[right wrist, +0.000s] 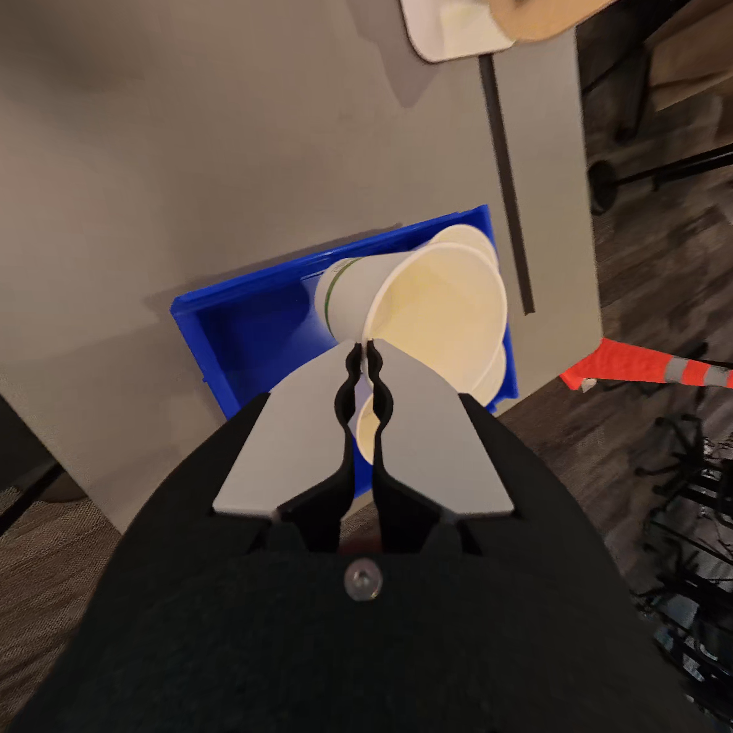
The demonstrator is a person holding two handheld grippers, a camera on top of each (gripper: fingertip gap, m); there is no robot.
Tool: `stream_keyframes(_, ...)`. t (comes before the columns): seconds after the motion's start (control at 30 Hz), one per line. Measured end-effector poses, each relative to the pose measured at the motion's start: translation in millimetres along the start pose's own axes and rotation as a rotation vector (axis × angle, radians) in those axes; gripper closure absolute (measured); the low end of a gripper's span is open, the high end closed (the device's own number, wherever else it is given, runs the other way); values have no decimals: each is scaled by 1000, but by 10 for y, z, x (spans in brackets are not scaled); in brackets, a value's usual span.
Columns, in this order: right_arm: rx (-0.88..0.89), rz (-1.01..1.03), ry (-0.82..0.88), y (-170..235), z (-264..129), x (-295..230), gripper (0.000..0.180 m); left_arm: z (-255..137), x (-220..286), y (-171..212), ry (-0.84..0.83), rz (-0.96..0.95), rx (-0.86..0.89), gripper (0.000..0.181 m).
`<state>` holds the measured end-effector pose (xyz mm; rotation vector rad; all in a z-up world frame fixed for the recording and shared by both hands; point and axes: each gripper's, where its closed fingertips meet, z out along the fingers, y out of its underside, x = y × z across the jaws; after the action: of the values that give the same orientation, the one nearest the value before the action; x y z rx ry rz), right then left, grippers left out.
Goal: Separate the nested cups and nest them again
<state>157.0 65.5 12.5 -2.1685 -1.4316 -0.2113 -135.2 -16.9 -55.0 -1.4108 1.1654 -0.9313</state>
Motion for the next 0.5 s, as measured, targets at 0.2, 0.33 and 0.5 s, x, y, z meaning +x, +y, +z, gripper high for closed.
stream_keyframes(0.2, -111, -1, -54, 236, 624, -83, 177, -22, -53, 18, -11, -12, 5, 83)
stream_keyframes(0.33, -145, 5, -66, 320, 851, -91, 177, -28, -56, 15, -11, -10, 6, 83)
stream_keyframes(0.5, -155, 7, -89, 332, 962, -144, 177, -19, -60, 30, -8, -10, 3, 83)
